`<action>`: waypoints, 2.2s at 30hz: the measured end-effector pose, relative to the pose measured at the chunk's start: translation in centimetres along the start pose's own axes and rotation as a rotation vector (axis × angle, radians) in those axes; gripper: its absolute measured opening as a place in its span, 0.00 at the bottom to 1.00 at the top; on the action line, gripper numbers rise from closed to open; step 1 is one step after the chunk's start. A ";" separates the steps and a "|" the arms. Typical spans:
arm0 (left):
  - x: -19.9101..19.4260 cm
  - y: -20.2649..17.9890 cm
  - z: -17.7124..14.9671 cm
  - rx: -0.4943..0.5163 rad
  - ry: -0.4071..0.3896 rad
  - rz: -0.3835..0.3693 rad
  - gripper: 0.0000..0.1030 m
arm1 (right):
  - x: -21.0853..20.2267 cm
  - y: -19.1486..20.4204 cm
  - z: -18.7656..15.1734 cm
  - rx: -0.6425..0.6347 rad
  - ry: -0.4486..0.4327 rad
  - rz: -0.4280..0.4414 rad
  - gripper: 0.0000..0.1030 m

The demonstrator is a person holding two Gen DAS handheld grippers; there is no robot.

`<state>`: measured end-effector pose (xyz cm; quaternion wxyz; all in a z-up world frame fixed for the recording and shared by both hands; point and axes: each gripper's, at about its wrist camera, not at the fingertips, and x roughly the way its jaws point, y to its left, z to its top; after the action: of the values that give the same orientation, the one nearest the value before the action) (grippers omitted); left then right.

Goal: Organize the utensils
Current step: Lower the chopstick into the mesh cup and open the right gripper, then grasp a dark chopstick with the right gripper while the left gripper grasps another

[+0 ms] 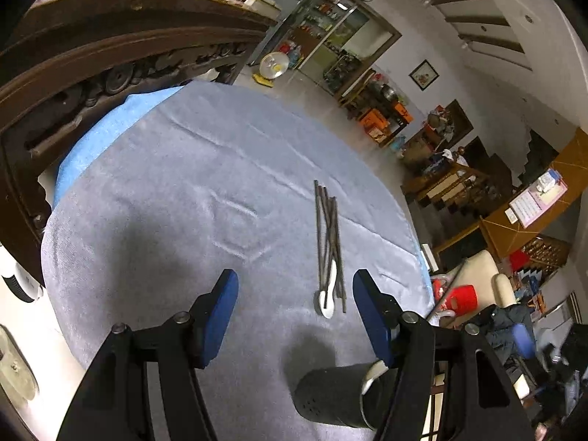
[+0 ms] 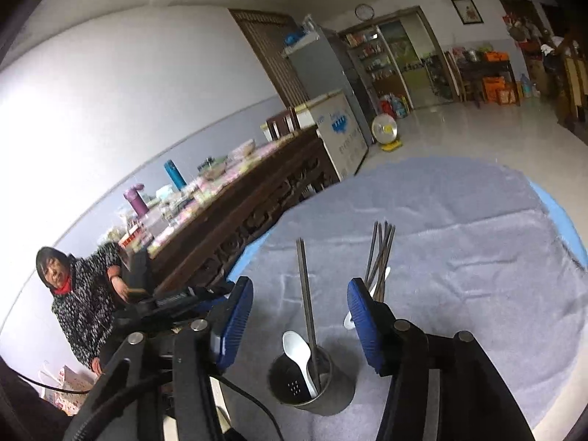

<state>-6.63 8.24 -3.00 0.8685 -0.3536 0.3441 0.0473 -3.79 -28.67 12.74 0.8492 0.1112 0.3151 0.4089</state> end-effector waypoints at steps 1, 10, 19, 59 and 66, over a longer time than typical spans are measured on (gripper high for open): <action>0.2 0.1 0.3 -0.001 0.000 0.004 0.64 | -0.7 -0.1 0.3 0.006 -0.017 0.005 0.55; 3.0 1.7 2.0 -0.021 0.033 0.058 0.64 | -3.8 -5.1 3.2 0.097 -0.104 -0.029 0.61; 6.7 3.5 1.7 -0.025 0.130 0.119 0.64 | 5.5 -18.7 2.9 0.407 0.248 -0.126 0.60; 15.0 -0.9 5.4 0.137 0.316 0.212 0.64 | 38.2 -17.6 6.7 0.260 0.826 -0.317 0.10; 20.2 -7.2 7.9 0.285 0.464 0.219 0.64 | 32.0 -19.7 9.0 0.102 0.833 -0.346 0.08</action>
<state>15.51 4.75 -7.47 0.7973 -0.1902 0.5727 0.0096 29.05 -16.22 -3.25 0.6993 -0.0753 0.6637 0.2547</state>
